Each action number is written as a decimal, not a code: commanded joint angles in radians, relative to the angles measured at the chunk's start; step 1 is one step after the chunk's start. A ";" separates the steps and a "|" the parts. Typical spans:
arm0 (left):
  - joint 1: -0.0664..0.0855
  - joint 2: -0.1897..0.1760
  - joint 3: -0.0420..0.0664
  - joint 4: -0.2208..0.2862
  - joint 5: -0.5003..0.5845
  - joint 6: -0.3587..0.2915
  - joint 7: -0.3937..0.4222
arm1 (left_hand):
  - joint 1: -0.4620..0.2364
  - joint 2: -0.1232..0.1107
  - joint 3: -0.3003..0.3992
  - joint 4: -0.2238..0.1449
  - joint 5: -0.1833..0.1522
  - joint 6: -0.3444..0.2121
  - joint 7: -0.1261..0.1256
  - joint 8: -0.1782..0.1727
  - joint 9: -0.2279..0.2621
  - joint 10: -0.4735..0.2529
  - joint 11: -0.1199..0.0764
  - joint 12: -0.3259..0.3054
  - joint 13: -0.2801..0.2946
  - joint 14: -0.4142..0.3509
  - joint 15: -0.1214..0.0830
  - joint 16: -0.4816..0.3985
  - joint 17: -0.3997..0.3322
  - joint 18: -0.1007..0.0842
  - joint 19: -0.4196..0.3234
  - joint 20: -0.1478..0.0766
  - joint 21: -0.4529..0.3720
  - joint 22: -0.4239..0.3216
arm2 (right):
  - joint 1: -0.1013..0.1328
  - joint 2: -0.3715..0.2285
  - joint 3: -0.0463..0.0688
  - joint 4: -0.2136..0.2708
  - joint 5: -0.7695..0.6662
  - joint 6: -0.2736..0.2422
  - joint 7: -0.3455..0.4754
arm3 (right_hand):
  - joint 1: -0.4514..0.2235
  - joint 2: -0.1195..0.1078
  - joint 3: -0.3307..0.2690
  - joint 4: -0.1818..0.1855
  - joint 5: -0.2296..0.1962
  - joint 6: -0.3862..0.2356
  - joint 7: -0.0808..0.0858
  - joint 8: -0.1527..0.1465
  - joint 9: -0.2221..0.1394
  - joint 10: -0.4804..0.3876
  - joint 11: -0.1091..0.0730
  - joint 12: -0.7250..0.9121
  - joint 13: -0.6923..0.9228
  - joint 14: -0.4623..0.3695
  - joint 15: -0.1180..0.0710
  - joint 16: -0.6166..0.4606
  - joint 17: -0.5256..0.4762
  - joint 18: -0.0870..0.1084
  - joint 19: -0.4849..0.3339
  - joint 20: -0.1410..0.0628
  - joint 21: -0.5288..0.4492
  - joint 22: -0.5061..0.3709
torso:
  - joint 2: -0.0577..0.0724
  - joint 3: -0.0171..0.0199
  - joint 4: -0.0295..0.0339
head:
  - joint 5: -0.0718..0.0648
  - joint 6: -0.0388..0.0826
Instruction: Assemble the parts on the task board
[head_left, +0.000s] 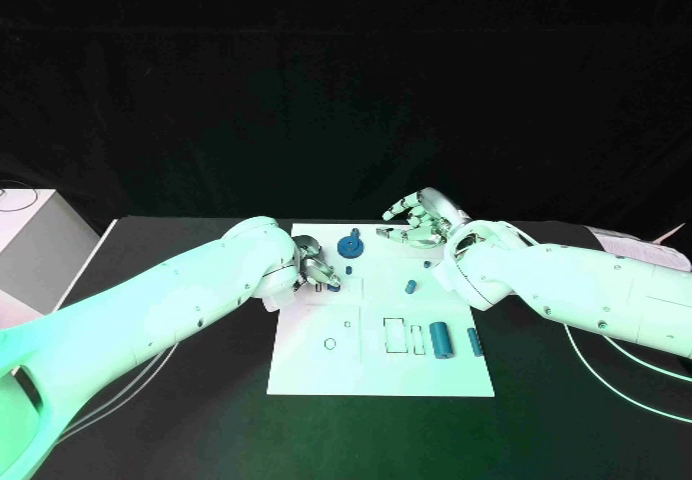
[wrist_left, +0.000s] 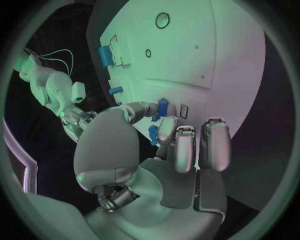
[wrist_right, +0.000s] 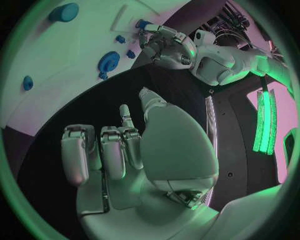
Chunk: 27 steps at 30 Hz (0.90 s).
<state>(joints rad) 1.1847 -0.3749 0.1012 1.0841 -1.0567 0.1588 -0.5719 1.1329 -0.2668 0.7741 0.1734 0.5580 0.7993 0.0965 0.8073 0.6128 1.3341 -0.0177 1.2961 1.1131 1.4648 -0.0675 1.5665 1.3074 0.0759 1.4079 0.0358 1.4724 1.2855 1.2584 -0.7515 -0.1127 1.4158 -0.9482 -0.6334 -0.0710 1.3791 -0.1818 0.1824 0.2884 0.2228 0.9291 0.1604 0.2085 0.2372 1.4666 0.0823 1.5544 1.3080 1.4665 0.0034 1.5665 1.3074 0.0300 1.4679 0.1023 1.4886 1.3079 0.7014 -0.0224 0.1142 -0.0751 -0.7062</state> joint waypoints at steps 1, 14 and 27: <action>-0.013 0.005 -0.012 -0.003 0.001 0.051 -0.022 | 0.001 0.012 0.129 -0.134 0.006 0.051 -0.040 -0.001 0.250 0.008 -0.001 0.002 0.003 0.106 -0.007 0.004 0.263 -0.015 0.005 -0.002 0.004 0.001 | 0.000 0.000 0.000 0.002 -0.012 0.013 0.002 | -0.006 0.000 0.003 0.000 0.005 -0.008 0.000 0.005 0.001 0.087 -0.005 -0.001 0.249 0.104 -0.001 0.004 0.263 -0.005 0.066 0.000 -0.006 0.185 | 0.000 0.0003 0.0008 | 0.000 -0.003; -0.013 0.011 -0.020 -0.008 -0.019 0.072 -0.023 | -0.009 0.017 0.123 -0.130 0.007 0.062 -0.048 0.004 0.259 0.022 -0.008 0.011 0.018 0.106 -0.012 0.004 0.263 -0.016 0.008 -0.004 0.005 0.006 | 0.000 0.001 0.000 0.002 -0.013 0.012 0.003 | -0.009 0.000 0.004 -0.001 0.006 -0.008 0.000 0.007 0.002 0.086 -0.005 -0.002 0.248 0.104 -0.002 0.004 0.263 -0.005 0.066 0.000 -0.007 0.184 | -0.001 0.0002 0.0000 | 0.000 -0.004; -0.013 0.026 -0.028 -0.024 -0.024 0.063 -0.023 | -0.015 0.027 0.120 -0.125 0.004 0.068 -0.053 0.003 0.263 0.029 -0.012 0.014 0.023 0.106 -0.015 0.004 0.263 -0.017 0.013 -0.006 0.007 0.013 | 0.000 0.001 0.000 0.003 -0.013 0.012 0.003 | -0.009 0.000 0.004 -0.001 0.006 -0.008 0.000 0.007 0.002 0.086 -0.005 -0.002 0.248 0.104 -0.002 0.004 0.263 -0.005 0.066 0.000 -0.007 0.184 | 0.000 0.0010 0.0001 | -0.003 -0.005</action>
<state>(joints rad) 1.1916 -0.3551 0.0871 1.0652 -1.0820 0.1663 -0.5709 1.1159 -0.2497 0.7740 0.1733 0.5613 0.8175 0.0891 0.8110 0.6128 1.3553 -0.0285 1.3049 1.1348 1.4651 -0.0749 1.5665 1.3074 0.0759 1.4152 0.0287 1.4735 1.2982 1.2584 -0.7512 -0.1127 1.4170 -0.9499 -0.6325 -0.0724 1.3791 -0.1818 0.1824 0.2884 0.2228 0.9291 0.1604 0.2085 0.2385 1.4666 0.0823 1.5544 1.3076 1.4665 0.0034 1.5665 1.3074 0.0300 1.4679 0.1023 1.4847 1.3076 0.7005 -0.0213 0.1142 -0.0768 -0.7103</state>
